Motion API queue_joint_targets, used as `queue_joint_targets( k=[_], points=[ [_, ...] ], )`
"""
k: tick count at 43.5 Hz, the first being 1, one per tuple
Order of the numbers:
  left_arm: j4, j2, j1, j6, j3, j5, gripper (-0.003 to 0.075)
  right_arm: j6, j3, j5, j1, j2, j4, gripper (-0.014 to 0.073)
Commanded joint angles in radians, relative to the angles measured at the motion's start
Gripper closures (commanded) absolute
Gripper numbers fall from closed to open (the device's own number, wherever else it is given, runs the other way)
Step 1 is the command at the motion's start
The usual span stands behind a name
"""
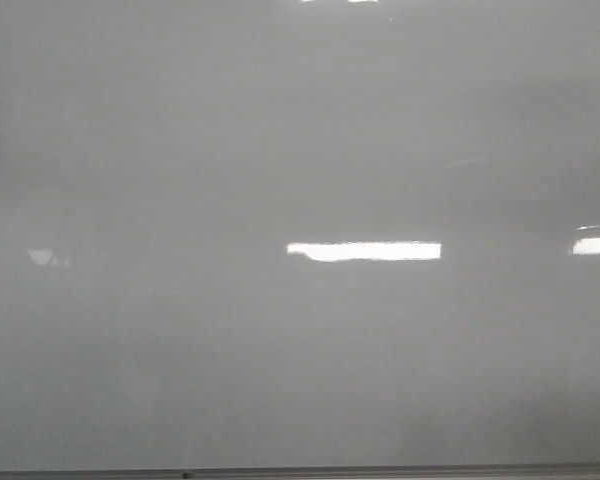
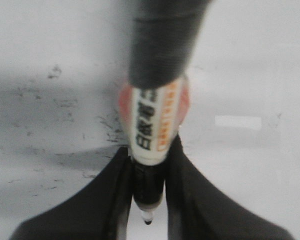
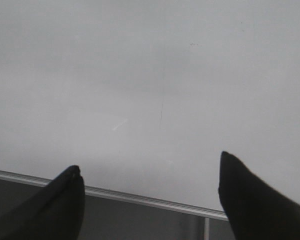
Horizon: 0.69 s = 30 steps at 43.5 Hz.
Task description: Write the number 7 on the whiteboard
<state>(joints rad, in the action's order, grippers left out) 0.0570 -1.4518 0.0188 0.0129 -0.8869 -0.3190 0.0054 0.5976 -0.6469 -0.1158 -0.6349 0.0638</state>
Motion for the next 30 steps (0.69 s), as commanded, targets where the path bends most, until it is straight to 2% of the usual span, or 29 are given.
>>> queue_joint_targets(
  k=[1,9,16,21,30],
  points=[
    [0.010,0.030,0.002,-0.005,-0.032,0.070,0.0670,-0.005,0.032,0.065,-0.001,-0.005,0.001,0.0018],
    [0.010,0.060,0.002,-0.005,-0.032,0.011,0.0737,-0.005,0.039,0.081,-0.001,-0.005,-0.004,0.0018],
    [0.010,0.150,-0.003,-0.005,-0.037,-0.114,0.0741,-0.005,0.107,-0.001,-0.001,-0.005,-0.064,0.0018],
    [0.008,0.225,-0.031,0.017,-0.075,-0.274,0.0741,-0.005,0.175,-0.082,-0.001,-0.005,-0.082,0.0018],
    [0.014,0.320,-0.138,0.189,-0.205,-0.575,0.0741,-0.060,0.263,-0.203,-0.001,-0.005,-0.084,0.0018]
  ],
)
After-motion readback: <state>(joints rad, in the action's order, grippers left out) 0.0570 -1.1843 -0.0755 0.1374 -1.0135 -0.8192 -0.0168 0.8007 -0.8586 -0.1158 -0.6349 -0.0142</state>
